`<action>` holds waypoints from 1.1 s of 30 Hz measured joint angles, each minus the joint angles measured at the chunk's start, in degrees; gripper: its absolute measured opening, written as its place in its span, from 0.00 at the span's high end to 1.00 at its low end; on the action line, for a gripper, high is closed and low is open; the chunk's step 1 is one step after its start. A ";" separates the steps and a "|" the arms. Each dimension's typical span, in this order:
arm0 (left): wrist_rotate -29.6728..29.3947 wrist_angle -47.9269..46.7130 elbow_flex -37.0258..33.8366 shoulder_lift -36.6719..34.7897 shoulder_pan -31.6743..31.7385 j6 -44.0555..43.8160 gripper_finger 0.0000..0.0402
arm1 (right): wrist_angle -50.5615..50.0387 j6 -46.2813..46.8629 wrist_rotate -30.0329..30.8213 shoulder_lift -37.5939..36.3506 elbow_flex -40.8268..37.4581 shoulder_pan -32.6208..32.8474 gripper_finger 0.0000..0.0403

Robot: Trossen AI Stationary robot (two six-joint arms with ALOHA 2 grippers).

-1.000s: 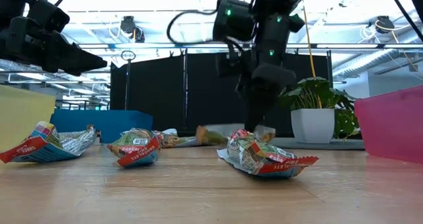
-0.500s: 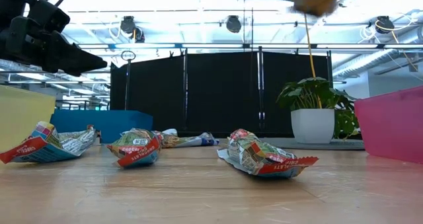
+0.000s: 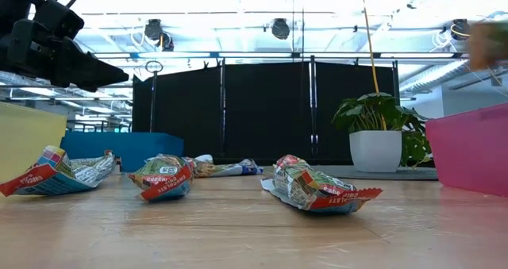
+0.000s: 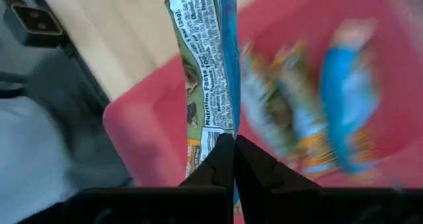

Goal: Pick and place Granola Bars by type
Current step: Put the yellow granola bar into the pink bin, then put the blue granola bar into the blue bin

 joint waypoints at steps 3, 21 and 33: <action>0.01 0.01 0.00 0.00 0.01 0.01 0.71 | 11.74 8.54 -0.12 -0.29 -5.56 4.80 1.00; -0.02 0.36 -0.02 -0.01 0.02 0.70 0.71 | 39.19 26.93 1.24 -0.26 -27.04 10.46 0.97; -0.02 0.38 -0.02 -0.01 0.01 0.74 0.71 | 46.67 19.03 3.19 -3.44 -26.97 7.91 0.90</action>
